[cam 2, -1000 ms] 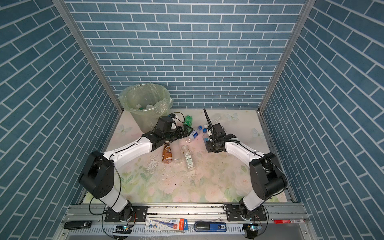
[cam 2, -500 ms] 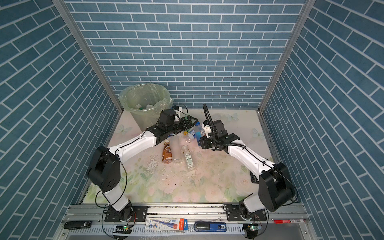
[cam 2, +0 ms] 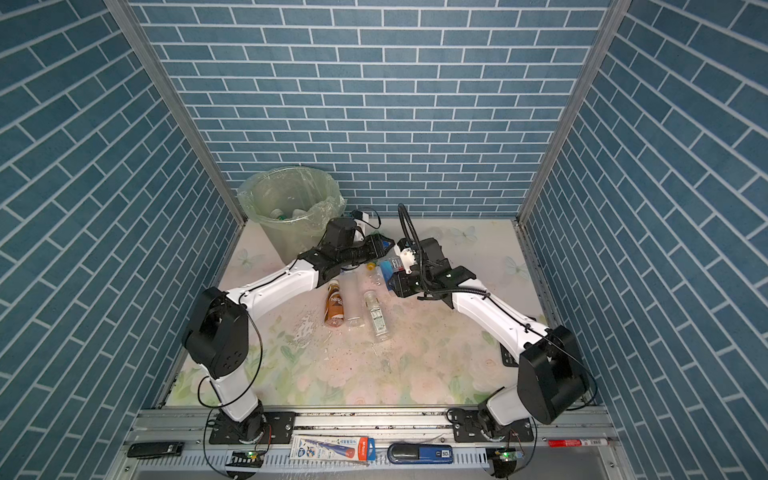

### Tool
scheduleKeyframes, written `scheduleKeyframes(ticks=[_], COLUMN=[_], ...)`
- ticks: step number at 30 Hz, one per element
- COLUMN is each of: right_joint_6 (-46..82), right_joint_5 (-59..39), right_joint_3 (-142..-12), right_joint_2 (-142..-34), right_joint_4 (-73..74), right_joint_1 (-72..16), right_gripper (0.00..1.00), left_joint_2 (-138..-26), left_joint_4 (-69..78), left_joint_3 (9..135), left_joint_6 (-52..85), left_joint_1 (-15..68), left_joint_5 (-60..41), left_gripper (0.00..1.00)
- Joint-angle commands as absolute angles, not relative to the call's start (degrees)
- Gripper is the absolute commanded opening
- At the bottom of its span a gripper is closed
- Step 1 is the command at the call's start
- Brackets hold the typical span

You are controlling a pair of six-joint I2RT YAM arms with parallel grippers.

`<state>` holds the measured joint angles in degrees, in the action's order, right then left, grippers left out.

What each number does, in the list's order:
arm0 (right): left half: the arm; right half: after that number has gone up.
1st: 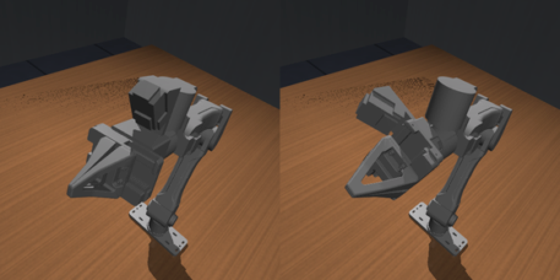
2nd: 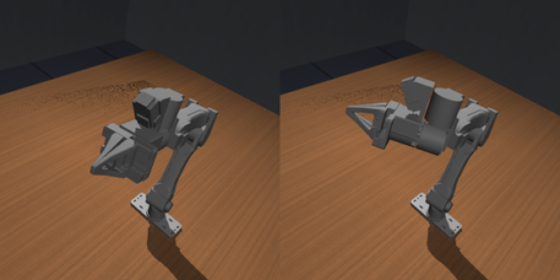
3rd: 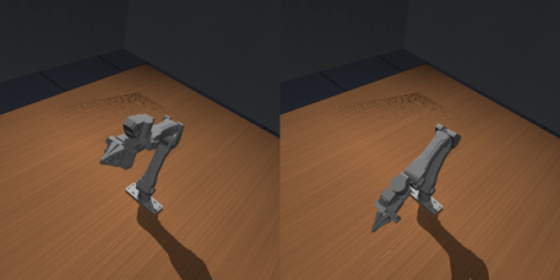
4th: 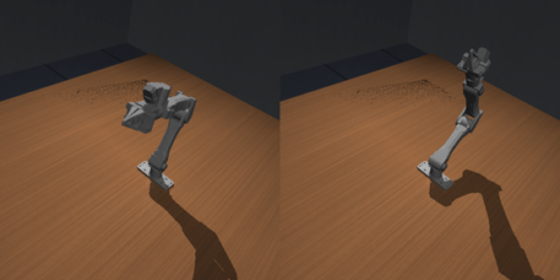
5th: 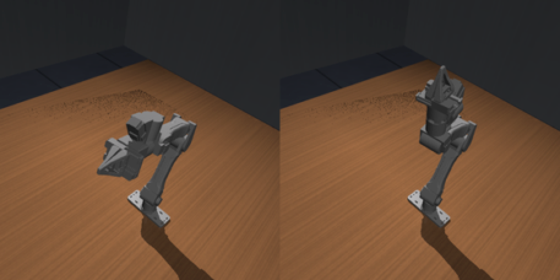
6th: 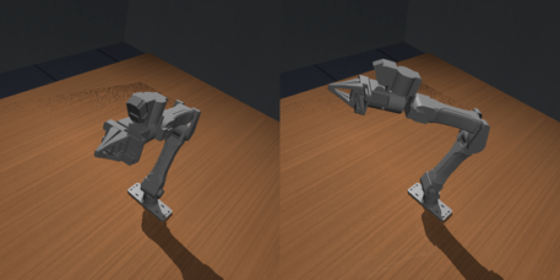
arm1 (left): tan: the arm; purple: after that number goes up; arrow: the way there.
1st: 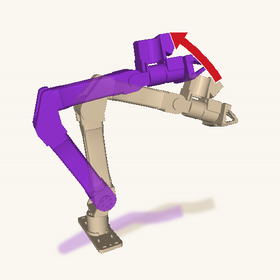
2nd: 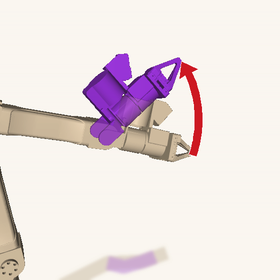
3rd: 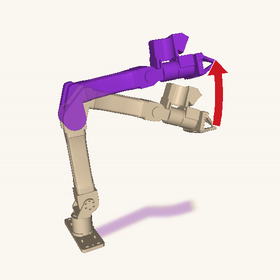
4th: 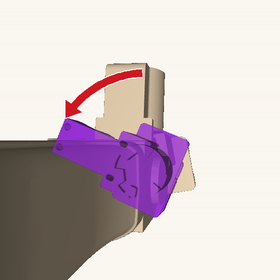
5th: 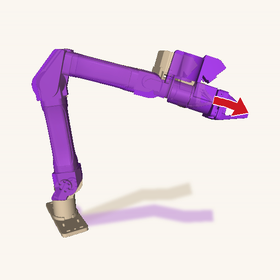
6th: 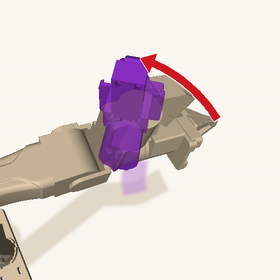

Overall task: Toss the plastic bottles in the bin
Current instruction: 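Grasp the Fiji bottle's blue cap with the left gripper, then carry the Fiji bottle over the bin with the left gripper while the right gripper releases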

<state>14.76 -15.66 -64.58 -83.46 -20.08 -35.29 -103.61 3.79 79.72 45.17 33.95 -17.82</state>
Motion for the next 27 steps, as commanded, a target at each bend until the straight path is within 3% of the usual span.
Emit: scheduleKeyframes(ticks=[1, 6, 15, 21, 27], right_joint_6=[14.94, 14.95, 14.43, 13.33, 11.10], right_joint_5=[-17.01, -17.05, -16.31, -14.04, -12.13], right_joint_3=[-67.45, -67.31, -67.52, -69.01, -73.32], right_joint_2=[-83.05, -82.80, -80.14, -77.14, -75.94], right_joint_4=[-18.12, -17.81, -17.99, -17.96, -17.00], right_joint_1=[-35.84, -36.03, -36.19, -36.29, -37.44], right_gripper=[0.47, 0.56, 0.78, 0.99, 0.99], left_joint_2=[-103.60, -102.63, -100.46, -98.08, -96.31], left_joint_4=[2.53, 1.79, -2.47, -9.43, -14.33], left_joint_3=[80.85, 81.37, 84.07, 90.25, 97.89], left_joint_6=[43.84, 42.47, 38.19, 31.68, 25.91], left_joint_1=[34.23, 34.19, 34.19, 33.32, 31.36], left_joint_5=[-17.66, -17.07, -14.93, -11.06, -6.52], left_gripper=[0.45, 0.27, 0.25, 0.26, 0.28])
